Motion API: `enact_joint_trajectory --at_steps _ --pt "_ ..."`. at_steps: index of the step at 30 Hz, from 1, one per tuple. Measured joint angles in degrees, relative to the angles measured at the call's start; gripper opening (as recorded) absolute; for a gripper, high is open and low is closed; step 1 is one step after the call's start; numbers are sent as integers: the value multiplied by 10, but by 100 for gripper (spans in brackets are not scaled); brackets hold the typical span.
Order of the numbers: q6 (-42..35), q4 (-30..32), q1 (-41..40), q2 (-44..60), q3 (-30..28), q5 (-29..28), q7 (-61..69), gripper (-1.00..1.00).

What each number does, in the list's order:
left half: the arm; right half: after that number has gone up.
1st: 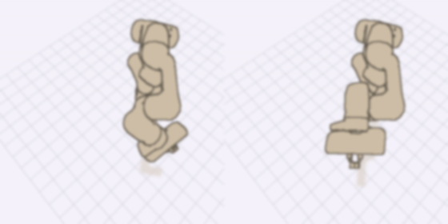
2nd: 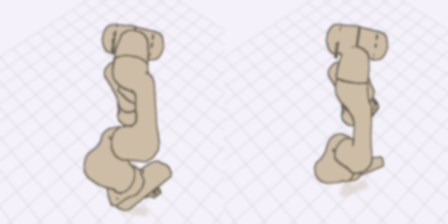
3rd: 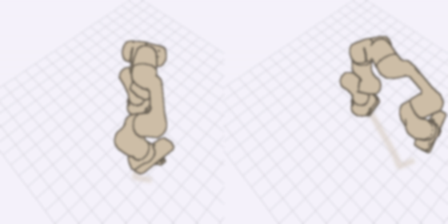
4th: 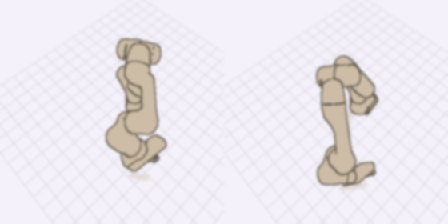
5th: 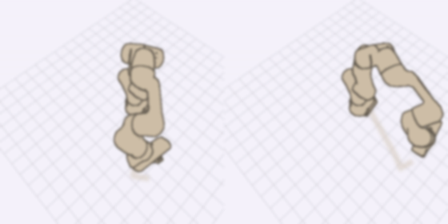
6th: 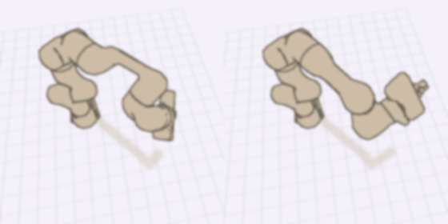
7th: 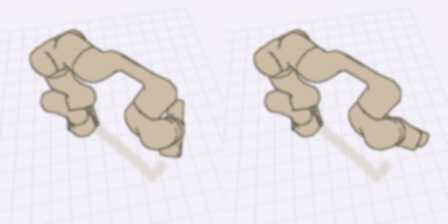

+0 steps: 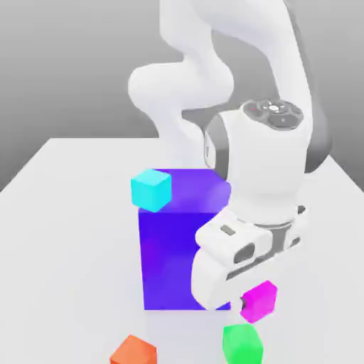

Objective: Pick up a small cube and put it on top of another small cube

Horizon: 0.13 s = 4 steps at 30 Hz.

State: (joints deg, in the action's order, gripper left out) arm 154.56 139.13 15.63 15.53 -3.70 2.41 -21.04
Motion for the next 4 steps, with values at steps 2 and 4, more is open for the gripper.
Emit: enact_joint_trajectory --at_steps 2,4 --pt "15 -1 -2 17 2 3 2 100" --pt "15 -1 -2 17 2 3 2 100"
